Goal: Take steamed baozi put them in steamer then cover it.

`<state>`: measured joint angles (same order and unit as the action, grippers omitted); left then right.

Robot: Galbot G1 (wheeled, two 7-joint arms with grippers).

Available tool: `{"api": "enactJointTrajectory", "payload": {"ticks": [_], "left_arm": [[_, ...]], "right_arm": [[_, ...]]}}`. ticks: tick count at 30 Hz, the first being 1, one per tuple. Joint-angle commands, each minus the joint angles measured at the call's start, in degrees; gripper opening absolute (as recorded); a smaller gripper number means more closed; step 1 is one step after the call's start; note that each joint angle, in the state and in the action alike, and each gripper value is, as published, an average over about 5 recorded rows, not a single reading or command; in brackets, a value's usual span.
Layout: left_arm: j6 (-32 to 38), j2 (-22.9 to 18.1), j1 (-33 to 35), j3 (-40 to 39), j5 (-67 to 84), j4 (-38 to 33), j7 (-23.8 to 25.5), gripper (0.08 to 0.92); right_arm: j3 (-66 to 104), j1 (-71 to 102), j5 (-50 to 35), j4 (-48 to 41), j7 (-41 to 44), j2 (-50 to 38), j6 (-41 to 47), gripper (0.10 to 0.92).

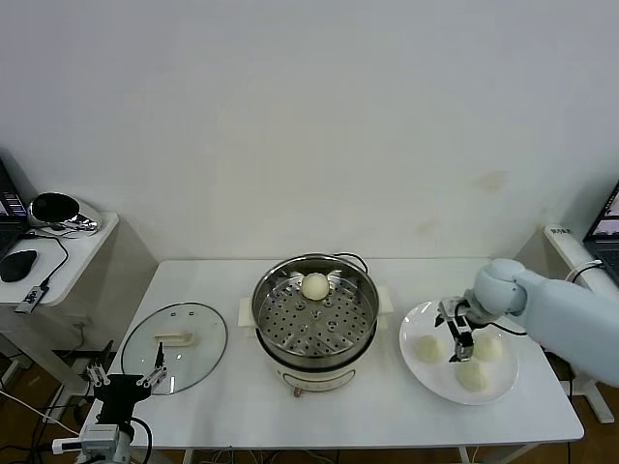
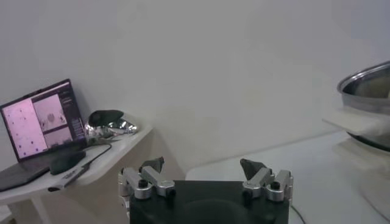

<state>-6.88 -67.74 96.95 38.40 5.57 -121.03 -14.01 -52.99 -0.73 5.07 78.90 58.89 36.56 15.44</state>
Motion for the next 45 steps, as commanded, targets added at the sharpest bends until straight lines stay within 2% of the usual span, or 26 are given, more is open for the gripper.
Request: {"api": "enactJointTrajectory", "payload": {"ticks": [1, 10, 26, 38, 45], "left_arm": [[0.0, 0.1, 0.0, 0.0, 0.1, 0.1, 0.0, 0.823], [0.1, 0.1, 0.2, 0.2, 0.2, 0.3, 0.0, 0.823], [0.2, 0.0, 0.2, 0.1, 0.0, -0.1, 0.0, 0.823], [0.2, 0.5, -0.2, -0.6, -0.1, -0.6, 0.0, 0.823], [0.2, 0.8, -1.1, -1.5, 0.0, -0.4, 0.0, 0.823]], "right_arm": [[3.8, 4.8, 1.5, -3.9, -0.5, 3.3, -0.9, 0.823], [4.4, 5.2, 3.1, -5.1, -0.6, 4.1, -0.7, 0.805], [4.0, 3.3, 2.7, -3.0, 0.0, 2.3, 0.2, 0.605], [-1.3, -14.4, -8.4, 7.6, 2.5, -7.9, 3.5, 0.593], [-16.4, -39.7, -19.9, 12.8, 1.7, -4.8, 10.8, 0.603]]}}
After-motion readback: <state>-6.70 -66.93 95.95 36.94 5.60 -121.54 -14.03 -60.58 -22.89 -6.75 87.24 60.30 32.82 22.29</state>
